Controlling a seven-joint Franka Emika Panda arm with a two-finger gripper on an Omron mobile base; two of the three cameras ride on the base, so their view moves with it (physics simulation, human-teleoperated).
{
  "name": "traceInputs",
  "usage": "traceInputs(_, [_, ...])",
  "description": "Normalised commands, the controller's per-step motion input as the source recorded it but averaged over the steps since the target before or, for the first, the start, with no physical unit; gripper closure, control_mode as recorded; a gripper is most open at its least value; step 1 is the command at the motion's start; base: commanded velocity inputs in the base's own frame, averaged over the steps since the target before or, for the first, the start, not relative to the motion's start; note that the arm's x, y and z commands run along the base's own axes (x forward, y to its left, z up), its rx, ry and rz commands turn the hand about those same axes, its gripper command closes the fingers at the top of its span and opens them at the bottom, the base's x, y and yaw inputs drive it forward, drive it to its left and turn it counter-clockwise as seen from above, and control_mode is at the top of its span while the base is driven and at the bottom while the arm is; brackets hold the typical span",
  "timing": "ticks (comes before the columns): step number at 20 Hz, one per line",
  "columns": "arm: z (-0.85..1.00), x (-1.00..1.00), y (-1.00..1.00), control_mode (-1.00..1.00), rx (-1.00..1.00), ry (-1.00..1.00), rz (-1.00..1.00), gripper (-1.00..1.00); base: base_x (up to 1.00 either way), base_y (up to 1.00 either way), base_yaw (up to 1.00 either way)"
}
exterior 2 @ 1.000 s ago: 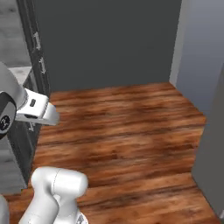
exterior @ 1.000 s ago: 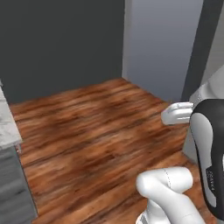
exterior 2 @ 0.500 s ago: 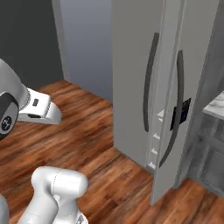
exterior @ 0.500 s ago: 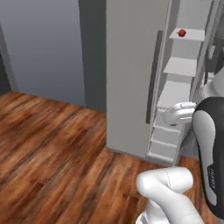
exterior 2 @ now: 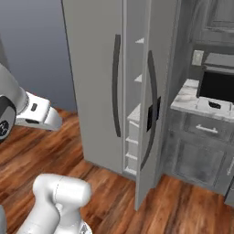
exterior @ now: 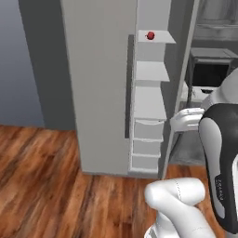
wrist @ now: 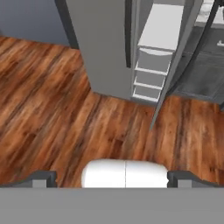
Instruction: Take the eggplant and bell pepper out of the freezer and place them in the tupperware container on the counter. Then put the tupperware containing the vegetables back in the freezer.
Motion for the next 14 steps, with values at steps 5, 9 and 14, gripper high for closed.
traceInputs(5, [0.00, 0.00, 0.00, 1.00, 0.00, 0.00, 0.00, -1.00, 0.25, 0.34, -0.47])
traceInputs(9, [0.00, 0.00, 0.00, 1.00, 0.00, 0.00, 0.00, -1.00, 0.49, 0.51, -0.43])
traceInputs(14, [0.00, 0.00, 0.00, 1.00, 0.00, 0.00, 0.00, -1.00, 0.48, 0.62, -0.41])
